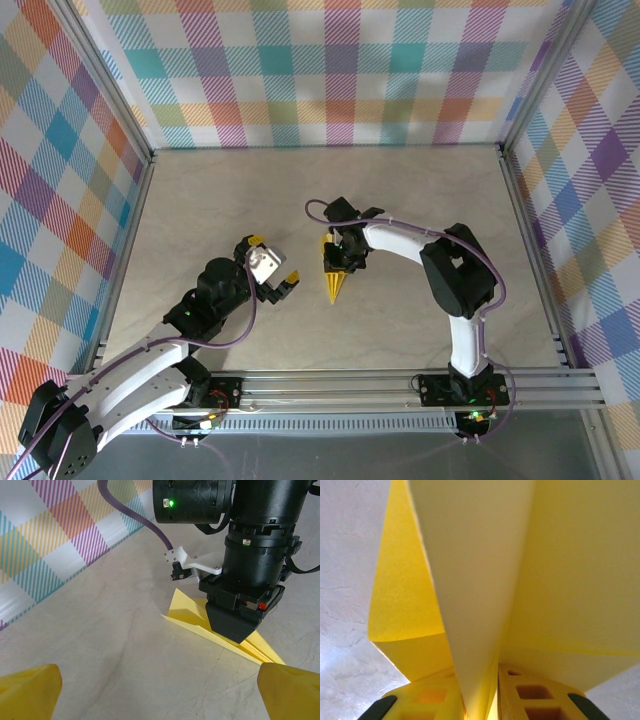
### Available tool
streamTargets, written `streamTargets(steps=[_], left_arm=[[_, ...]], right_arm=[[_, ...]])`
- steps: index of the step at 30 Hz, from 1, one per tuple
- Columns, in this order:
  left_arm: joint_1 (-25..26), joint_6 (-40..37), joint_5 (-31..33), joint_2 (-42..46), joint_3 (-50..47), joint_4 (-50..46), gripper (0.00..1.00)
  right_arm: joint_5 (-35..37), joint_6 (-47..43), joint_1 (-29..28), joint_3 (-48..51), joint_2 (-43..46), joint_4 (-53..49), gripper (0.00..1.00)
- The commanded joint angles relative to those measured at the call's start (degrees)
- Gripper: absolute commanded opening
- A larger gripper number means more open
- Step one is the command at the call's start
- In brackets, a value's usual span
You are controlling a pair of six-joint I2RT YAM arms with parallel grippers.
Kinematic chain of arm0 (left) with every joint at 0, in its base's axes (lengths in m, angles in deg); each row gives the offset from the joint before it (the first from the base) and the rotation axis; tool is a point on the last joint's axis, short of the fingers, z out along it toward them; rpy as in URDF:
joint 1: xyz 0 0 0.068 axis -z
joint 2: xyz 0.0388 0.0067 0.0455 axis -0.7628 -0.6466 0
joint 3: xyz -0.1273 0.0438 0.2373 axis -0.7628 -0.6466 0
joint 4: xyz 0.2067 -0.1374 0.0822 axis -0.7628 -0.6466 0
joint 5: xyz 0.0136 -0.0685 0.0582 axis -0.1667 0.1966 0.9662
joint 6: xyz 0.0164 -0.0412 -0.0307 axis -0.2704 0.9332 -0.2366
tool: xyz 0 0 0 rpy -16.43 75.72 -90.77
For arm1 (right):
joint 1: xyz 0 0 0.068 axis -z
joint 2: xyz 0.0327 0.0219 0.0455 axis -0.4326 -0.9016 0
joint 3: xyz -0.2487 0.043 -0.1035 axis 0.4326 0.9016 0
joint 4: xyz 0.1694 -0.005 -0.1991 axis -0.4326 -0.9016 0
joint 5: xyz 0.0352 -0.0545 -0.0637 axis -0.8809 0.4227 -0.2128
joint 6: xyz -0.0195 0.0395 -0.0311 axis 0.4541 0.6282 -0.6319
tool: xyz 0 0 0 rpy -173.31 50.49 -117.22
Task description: Fold a paper plane with a square sheet of paper (fold left side to right side)
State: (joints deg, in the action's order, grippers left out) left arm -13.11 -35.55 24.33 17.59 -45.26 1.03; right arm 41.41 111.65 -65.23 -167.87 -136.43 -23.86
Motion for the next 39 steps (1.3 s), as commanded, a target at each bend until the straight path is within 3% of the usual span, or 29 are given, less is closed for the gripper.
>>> streamTargets(steps=[1, 27, 39], left_arm=[[-0.43, -1.09, 0.11, 1.06, -0.28, 0.98, 1.0], [-0.47, -0.8, -0.4, 0.89, -0.28, 0.99, 1.0], [-0.48, -0.79, -0.58, 0.8, -0.28, 0.99, 1.0]], right_arm=[[1.44, -0.29, -0.51, -1.73, -1.68, -2.92, 0.22], [4.93, 0.83, -1.89, -4.64, -2.09, -6.31, 0.19], [5.92, 1.05, -1.89, -4.42, -1.52, -7.59, 0.1]])
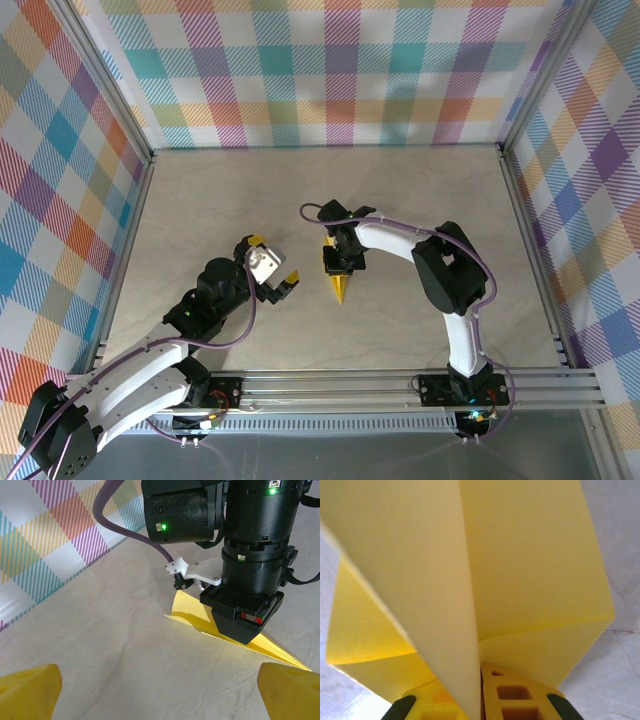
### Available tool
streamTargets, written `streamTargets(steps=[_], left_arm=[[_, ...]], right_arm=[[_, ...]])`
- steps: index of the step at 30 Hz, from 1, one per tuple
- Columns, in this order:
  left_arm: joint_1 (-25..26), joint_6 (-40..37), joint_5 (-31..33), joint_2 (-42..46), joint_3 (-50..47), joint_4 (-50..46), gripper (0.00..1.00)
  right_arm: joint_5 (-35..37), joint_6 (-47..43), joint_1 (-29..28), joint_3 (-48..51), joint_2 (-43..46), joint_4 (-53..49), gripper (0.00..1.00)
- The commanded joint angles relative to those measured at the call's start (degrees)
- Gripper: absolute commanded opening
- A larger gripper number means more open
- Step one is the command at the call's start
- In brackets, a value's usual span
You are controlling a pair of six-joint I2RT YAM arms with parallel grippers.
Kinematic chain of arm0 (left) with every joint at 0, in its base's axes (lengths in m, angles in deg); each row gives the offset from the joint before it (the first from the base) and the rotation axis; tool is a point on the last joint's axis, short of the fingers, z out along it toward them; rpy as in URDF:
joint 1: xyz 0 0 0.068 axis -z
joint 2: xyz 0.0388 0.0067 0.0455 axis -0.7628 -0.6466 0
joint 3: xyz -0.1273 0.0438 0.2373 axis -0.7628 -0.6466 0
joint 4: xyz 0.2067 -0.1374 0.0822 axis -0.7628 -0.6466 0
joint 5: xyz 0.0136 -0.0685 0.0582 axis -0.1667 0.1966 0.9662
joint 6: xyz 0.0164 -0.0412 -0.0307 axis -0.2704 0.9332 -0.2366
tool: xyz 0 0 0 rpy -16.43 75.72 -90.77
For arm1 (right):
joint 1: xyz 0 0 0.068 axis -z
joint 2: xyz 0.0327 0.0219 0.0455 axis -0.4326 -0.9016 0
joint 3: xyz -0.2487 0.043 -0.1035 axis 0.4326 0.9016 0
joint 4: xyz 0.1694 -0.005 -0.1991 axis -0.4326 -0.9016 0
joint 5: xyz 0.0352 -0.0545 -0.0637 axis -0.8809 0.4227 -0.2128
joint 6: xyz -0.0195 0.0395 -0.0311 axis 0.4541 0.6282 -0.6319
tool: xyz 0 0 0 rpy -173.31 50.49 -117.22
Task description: Fold a paper plane with a square sheet of paper (fold left side to right side)
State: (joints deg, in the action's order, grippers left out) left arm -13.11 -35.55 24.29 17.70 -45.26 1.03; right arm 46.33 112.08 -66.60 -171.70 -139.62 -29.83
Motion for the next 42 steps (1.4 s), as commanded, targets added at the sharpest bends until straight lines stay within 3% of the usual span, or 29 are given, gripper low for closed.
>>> streamTargets(steps=[1, 18, 27, 34, 42], left_arm=[[-0.48, -0.8, -0.53, 0.69, -0.27, 0.99, 1.0], [-0.45, -0.8, -0.63, 0.85, -0.28, 0.99, 1.0], [-0.48, -0.72, -0.97, 1.16, -0.3, 0.99, 1.0], [-0.45, -0.72, -0.8, 1.4, -0.37, 0.91, 1.0], [-0.43, -0.8, -0.62, 1.34, -0.32, 0.88, 1.0]], right_arm=[[1.0, 0.64, -0.51, -0.47, 1.68, -1.45, 0.1], [-0.01, 0.67, -0.32, -0.43, -0.63, -0.98, 0.1], [1.29, -0.93, 2.26, -1.7, 4.06, -4.04, 0.04], [3.63, -4.13, 7.13, -8.07, 3.43, -8.46, 0.03], [5.15, -8.06, 11.3, -21.65, -5.5, -14.22, 0.04]])
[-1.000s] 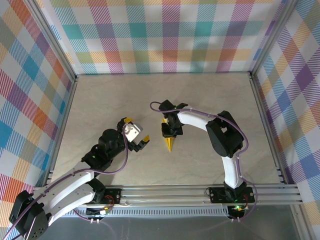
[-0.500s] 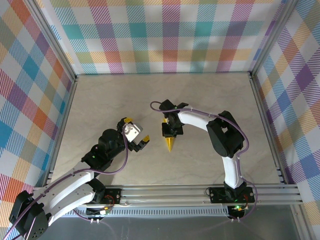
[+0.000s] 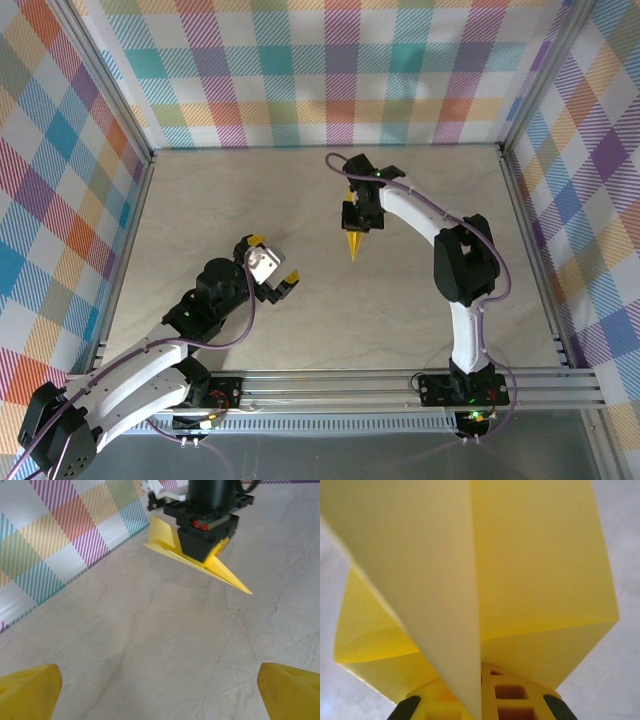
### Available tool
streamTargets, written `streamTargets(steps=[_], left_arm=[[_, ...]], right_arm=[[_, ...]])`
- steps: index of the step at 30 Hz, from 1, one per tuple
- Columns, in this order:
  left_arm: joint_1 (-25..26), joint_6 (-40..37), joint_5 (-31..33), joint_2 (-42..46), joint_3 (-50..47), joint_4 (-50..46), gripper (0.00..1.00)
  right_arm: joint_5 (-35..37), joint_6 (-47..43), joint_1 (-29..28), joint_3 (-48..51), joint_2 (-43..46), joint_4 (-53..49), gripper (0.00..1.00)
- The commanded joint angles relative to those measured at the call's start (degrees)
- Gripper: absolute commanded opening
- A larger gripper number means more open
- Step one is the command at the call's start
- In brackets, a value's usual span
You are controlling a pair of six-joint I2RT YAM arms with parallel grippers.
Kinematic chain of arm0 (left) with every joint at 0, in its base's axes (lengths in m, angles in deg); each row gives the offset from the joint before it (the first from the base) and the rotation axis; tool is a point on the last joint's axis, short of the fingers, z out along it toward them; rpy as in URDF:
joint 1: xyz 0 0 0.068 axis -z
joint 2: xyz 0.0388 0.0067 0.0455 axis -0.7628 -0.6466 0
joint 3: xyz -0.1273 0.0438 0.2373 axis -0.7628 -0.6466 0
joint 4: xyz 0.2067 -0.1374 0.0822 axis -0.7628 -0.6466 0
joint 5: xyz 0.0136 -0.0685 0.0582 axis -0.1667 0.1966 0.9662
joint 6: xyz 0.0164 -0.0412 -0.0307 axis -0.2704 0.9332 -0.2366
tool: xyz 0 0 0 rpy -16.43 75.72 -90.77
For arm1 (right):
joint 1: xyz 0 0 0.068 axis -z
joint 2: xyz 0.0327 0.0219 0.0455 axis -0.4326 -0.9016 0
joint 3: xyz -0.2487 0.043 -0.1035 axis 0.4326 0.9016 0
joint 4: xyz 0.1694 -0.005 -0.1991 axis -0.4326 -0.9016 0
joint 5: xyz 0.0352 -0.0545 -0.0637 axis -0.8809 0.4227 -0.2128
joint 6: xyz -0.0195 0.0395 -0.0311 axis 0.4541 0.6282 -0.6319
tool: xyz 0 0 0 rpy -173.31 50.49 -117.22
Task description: Fold a paper plane with a square sheet of paper (fold left side to right side)
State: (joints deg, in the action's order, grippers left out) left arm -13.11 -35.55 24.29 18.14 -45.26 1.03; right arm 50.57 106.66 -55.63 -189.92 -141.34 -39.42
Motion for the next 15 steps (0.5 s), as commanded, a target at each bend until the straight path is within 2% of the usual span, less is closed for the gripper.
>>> streamTargets(steps=[1, 7, 15], left_arm=[[-0.47, -0.88, -0.6, 0.92, -0.37, 0.89, 1.0], [-0.48, -0.89, -0.71, 0.38, -0.34, 0.9, 1.0], [-0.48, -0.98, -0.53, 0.52, -0.31, 0.89, 1.0]], right_arm=[[0.98, -3.01, 0.54, -5.16, -5.1, -5.46, 0.04], [0.48, -3.37, 1.6, -13.16, -11.19, -8.27, 0.05], [-0.26, -2.09, 2.4, -18.39, -16.84, -9.19, 0.05]])
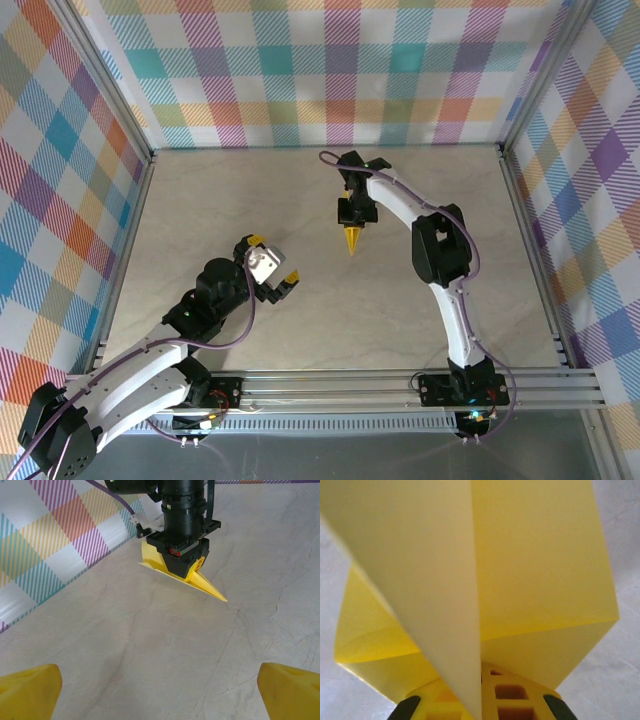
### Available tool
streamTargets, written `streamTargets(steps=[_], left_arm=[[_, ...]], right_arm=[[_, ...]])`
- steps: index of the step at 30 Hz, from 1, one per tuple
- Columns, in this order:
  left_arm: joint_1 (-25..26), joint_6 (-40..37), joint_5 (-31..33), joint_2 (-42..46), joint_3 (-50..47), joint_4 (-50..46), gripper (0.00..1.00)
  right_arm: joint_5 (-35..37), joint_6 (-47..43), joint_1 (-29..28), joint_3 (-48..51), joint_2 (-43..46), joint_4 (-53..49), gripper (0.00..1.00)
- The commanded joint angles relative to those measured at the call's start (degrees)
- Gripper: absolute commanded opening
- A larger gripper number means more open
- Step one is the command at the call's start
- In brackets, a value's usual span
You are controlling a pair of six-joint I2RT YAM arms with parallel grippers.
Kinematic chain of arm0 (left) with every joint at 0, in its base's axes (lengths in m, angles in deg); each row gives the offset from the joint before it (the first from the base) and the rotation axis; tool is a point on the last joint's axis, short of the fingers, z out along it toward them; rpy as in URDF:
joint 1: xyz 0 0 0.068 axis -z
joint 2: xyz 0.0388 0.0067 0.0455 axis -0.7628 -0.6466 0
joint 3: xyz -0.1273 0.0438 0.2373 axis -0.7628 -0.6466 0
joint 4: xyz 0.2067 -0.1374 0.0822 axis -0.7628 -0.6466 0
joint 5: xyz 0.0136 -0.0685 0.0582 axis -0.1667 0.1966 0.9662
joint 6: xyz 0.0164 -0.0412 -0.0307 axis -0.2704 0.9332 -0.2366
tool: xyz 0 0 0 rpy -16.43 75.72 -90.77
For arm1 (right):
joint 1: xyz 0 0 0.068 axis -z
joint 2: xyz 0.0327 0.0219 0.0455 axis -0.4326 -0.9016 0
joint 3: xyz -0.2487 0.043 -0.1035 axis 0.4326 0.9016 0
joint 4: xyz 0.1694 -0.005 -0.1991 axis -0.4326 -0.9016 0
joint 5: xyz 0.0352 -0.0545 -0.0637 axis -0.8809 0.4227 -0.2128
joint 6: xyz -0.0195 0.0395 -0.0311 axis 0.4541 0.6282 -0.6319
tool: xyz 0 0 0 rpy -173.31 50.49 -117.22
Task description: Fold a paper plane with a square sheet of paper (fold left side to right side)
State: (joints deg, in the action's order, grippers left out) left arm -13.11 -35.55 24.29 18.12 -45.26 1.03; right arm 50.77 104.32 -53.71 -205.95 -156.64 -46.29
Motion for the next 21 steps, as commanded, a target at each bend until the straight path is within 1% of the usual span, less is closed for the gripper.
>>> streamTargets(steps=[1, 10, 15, 21], left_arm=[[-0.47, -0.97, -0.62, 0.48, -0.37, 0.87, 1.0], [-0.48, -0.89, -0.67, 0.82, -0.45, 0.97, 1.0], [-0.46, -0.92, -0.71, 0.69, -0.46, 0.99, 1.0], [-0.47, -0.98, -0.54, 0.65, -0.44, 1.08, 1.0]], right_arm=[[-0.34, 0.2, 0.48, -2.73, -1.95, -2.46, 0.05], [-0.45, -0.43, 0.48, -4.48, -5.44, -3.7, 0.08], [-0.62, -0.77, 0.48, -4.46, -6.23, -3.63, 0.15], [0.76, -0.02, 0.48, -3.84, -6.5, -3.75, 0.26]])
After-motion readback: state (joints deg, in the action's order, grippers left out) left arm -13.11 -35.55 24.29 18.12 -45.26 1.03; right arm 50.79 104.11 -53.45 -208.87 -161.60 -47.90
